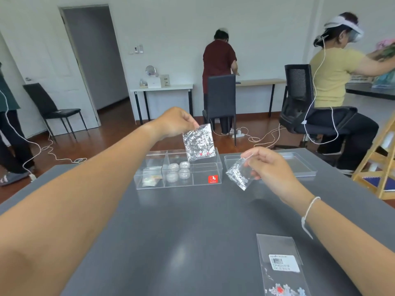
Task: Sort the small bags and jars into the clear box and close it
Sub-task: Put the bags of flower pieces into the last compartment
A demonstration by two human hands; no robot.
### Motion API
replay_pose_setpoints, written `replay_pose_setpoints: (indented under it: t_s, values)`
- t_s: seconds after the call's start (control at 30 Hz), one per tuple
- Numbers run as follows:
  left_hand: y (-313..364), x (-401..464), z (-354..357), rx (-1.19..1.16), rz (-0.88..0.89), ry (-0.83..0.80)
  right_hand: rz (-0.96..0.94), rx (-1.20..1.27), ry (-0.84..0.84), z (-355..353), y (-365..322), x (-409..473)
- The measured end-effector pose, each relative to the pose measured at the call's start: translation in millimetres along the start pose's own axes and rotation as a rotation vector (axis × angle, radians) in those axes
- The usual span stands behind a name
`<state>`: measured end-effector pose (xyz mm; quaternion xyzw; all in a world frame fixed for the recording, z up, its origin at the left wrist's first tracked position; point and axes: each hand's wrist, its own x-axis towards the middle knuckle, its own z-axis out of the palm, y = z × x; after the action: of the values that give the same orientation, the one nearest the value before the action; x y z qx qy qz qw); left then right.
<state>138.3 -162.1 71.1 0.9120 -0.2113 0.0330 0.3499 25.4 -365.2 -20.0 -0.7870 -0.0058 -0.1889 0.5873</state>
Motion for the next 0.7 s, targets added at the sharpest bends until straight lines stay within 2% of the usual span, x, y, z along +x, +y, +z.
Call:
replay_pose_setpoints:
  t_s: [0.7]
  values:
    - [-13.2, 12.2, 60.5, 0.366, -0.007, -0.149, -0.103, -0.054, -0.059, 1.8, -1.6, -2.3]
